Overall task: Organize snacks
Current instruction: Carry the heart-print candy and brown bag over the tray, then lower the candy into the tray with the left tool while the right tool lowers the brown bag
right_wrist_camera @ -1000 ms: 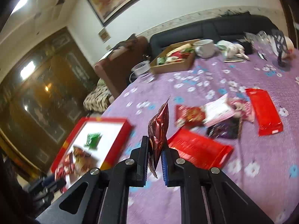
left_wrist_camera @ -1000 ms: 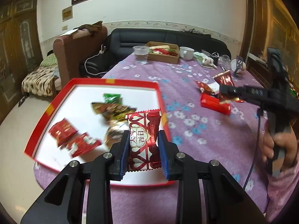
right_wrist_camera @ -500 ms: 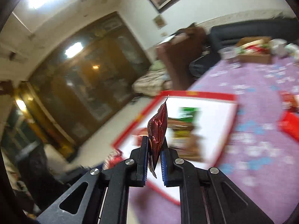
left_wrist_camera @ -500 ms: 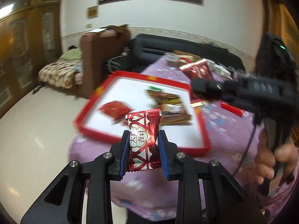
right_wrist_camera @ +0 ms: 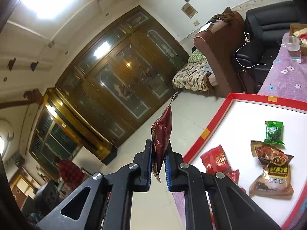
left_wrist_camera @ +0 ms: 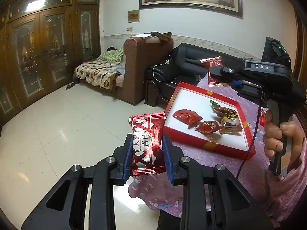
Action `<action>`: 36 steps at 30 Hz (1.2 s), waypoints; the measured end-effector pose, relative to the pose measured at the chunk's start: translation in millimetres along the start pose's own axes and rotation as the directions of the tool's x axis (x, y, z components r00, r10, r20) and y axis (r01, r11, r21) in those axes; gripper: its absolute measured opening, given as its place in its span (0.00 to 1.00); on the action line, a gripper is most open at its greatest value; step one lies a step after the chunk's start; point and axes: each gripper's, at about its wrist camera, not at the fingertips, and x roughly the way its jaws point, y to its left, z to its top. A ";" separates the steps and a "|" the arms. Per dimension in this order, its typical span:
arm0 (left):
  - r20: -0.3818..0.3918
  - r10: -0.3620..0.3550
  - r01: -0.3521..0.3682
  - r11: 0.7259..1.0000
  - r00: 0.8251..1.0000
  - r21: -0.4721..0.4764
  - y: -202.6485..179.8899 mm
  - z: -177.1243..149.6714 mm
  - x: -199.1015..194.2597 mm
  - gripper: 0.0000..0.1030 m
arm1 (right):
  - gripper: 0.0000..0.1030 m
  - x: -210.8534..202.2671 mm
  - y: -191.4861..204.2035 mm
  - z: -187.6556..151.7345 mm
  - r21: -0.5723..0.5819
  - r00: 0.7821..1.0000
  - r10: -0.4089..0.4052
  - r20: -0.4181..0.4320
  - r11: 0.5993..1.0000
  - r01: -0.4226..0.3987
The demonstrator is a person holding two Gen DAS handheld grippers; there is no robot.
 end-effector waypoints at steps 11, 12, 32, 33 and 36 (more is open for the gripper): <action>0.006 -0.032 0.031 0.997 0.999 0.064 -43.1 13.1 6.4 0.26 | 0.11 -46.0 -32.8 4.3 0.012 0.997 -0.050 0.063 0.999 0.049; 0.004 -0.034 0.034 0.997 0.999 0.068 -46.6 14.8 9.1 0.26 | 0.11 -55.4 -36.7 5.7 0.009 0.995 -0.059 0.078 0.998 0.059; -0.069 -0.114 0.120 0.988 0.991 0.099 -118.2 61.7 108.0 0.26 | 0.13 -119.7 -110.4 8.5 0.062 0.961 -0.229 0.157 0.973 0.222; -0.077 -0.117 0.124 0.987 0.990 0.099 -120.0 59.9 111.6 0.26 | 0.13 -117.9 -110.8 6.1 0.057 0.961 -0.234 0.149 0.972 0.228; -0.098 -0.133 0.143 0.985 0.986 0.100 -126.4 55.5 118.0 0.26 | 0.13 -106.0 -109.9 1.5 0.040 0.961 -0.249 0.116 0.968 0.246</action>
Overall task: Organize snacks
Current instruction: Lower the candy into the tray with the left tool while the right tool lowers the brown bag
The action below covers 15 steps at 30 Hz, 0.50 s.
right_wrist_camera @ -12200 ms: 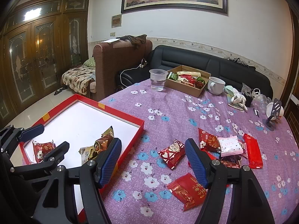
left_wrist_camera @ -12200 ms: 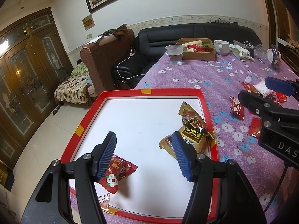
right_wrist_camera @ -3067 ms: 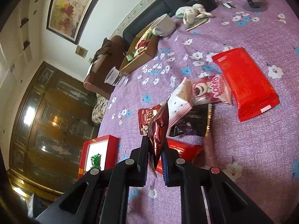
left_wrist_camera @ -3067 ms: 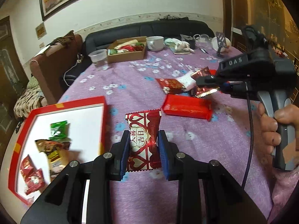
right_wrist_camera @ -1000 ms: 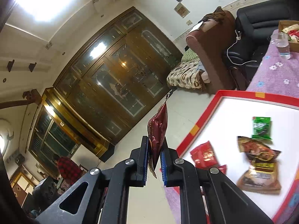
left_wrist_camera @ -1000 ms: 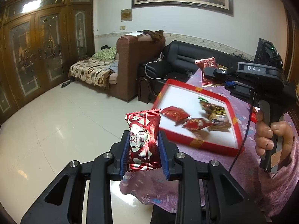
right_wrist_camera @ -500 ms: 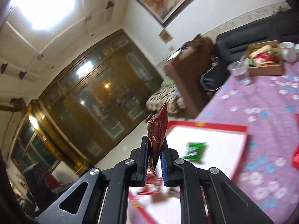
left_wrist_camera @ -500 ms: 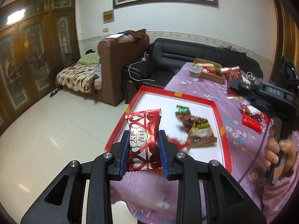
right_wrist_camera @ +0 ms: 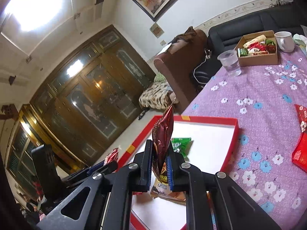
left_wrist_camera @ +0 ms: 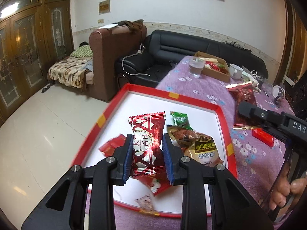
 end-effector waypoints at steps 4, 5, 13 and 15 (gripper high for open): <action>-0.020 -0.013 0.014 1.000 1.000 0.011 -10.1 -2.7 9.2 0.26 | 0.13 7.2 9.2 -6.9 -0.043 1.000 -0.014 -0.023 0.999 0.013; -0.022 -0.014 0.014 1.000 1.000 0.015 -12.3 -2.7 10.5 0.26 | 0.13 8.4 11.5 -8.4 -0.055 0.999 -0.018 -0.027 0.998 0.016; -0.013 0.001 -0.001 0.999 1.000 0.044 -24.7 -1.8 10.9 0.27 | 0.14 12.2 13.3 -11.3 -0.055 0.999 -0.029 -0.044 0.998 0.027; -0.012 0.004 -0.003 0.999 1.000 0.047 -25.8 -1.4 10.5 0.27 | 0.14 12.7 12.4 -12.0 -0.049 0.998 -0.035 -0.047 0.998 0.033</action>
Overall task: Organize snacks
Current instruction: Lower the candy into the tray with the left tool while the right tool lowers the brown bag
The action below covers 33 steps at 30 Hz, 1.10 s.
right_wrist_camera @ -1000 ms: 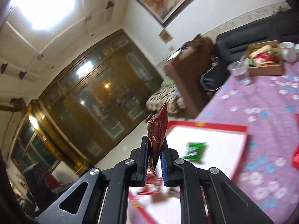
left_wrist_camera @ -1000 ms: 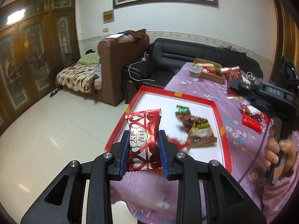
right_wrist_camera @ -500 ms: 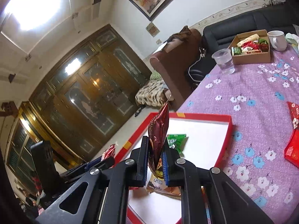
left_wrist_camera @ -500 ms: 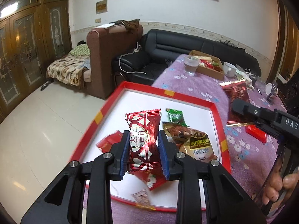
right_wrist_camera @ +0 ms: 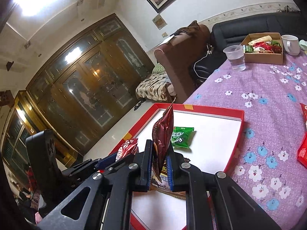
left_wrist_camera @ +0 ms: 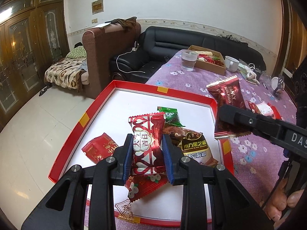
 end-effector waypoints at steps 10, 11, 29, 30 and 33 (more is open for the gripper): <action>0.004 0.014 -0.014 1.000 1.000 0.010 -5.0 -0.5 -3.8 0.27 | 0.14 6.6 -6.3 -1.4 0.026 1.000 -0.017 -0.020 1.000 0.018; 0.005 0.015 -0.015 1.000 1.000 0.012 -6.1 -0.6 -4.5 0.27 | 0.14 6.3 -6.8 -1.0 0.029 1.000 -0.018 -0.019 0.999 0.019; -0.002 0.032 -0.032 0.999 0.999 0.026 -13.8 0.9 -3.0 0.27 | 0.14 4.1 -6.7 -1.9 0.041 1.000 -0.005 -0.012 0.999 0.006; -0.003 0.032 -0.032 0.999 0.999 0.027 -14.5 1.4 -2.4 0.27 | 0.14 4.2 -6.7 -2.0 0.042 1.000 -0.005 -0.014 0.999 0.006; -0.008 0.034 -0.034 0.999 0.999 0.023 -12.7 2.3 0.2 0.27 | 0.14 5.7 -7.2 -2.3 0.047 1.000 -0.003 -0.021 0.999 0.004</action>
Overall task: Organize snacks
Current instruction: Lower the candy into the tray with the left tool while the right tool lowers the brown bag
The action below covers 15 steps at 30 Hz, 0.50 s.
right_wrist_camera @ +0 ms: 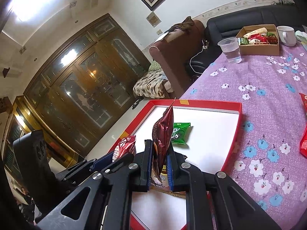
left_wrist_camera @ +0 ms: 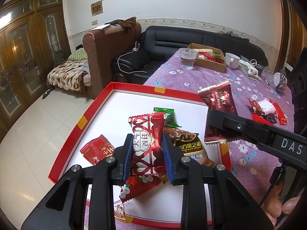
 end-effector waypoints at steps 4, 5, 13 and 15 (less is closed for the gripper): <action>-0.011 0.009 -0.009 1.000 1.000 -0.007 2.9 -0.4 5.3 0.27 | 0.14 1.9 0.6 -0.5 0.000 1.000 0.000 -0.008 1.000 0.000; -0.016 0.011 -0.012 1.000 1.000 -0.010 4.0 -0.6 7.2 0.27 | 0.14 2.5 0.8 -0.7 -0.001 1.000 0.000 -0.011 1.000 0.000; -0.031 0.062 -0.064 0.997 0.998 -0.038 10.3 -3.2 12.8 0.62 | 0.36 9.4 -0.7 -1.8 0.005 0.999 -0.033 -0.038 0.999 0.034; -0.013 0.067 -0.068 0.997 0.998 -0.040 10.7 -4.3 8.9 0.64 | 0.52 6.1 -2.4 -1.4 0.011 0.998 -0.063 -0.020 0.998 0.063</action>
